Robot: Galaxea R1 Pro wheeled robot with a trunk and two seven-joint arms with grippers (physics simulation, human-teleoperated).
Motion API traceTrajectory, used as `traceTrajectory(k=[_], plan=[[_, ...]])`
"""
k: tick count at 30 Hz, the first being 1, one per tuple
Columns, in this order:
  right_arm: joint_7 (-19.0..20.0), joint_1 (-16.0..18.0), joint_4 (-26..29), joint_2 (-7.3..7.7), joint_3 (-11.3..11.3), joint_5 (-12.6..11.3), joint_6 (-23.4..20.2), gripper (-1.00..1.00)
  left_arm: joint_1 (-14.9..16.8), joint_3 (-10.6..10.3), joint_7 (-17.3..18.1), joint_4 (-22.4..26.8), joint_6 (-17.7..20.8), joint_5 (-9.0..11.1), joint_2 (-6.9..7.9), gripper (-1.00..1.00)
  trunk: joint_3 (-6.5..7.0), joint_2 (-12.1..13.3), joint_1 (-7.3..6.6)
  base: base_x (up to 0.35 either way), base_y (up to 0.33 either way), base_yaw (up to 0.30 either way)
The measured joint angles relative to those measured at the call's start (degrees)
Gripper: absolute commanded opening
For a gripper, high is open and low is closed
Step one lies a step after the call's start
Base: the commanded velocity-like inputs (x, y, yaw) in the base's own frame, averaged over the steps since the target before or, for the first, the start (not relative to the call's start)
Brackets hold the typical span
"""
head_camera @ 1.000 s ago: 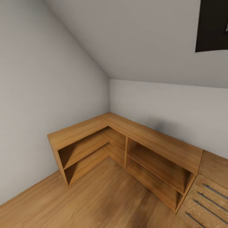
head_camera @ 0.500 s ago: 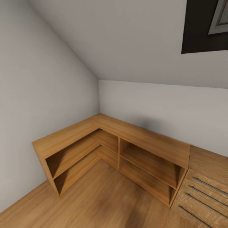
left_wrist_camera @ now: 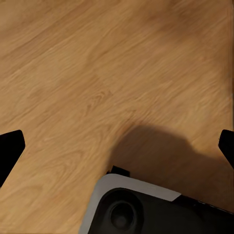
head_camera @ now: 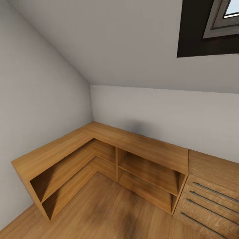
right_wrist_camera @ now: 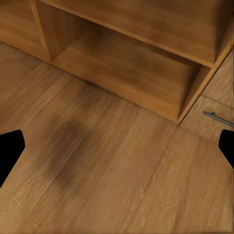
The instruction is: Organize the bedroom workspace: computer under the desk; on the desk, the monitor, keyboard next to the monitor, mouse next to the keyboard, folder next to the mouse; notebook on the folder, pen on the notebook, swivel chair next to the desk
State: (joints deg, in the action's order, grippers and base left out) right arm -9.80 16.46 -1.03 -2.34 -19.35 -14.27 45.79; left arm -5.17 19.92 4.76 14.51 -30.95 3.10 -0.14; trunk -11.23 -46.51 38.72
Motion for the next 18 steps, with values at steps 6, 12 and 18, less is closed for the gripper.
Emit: traceTrajectory(k=[6,12,18], plan=[[0.0,0.0,0.0,0.0,0.0,0.0,0.0,1.0,0.0,0.0,0.0,0.0,0.2,0.1,0.06,1.0,0.18,0.0,0.0,0.005,0.003,-0.258],[0.0,0.0,0.0,0.0,0.0,0.0,0.0,1.0,0.0,0.0,0.0,-0.2,0.2,0.1,0.06,1.0,0.38,0.0,0.0,0.001,0.0,-0.258],[0.0,0.0,0.0,0.0,0.0,0.0,0.0,1.0,0.0,0.0,-0.1,-0.3,0.1,0.1,0.04,1.0,0.59,0.0,0.0,0.0,0.0,-0.258]])
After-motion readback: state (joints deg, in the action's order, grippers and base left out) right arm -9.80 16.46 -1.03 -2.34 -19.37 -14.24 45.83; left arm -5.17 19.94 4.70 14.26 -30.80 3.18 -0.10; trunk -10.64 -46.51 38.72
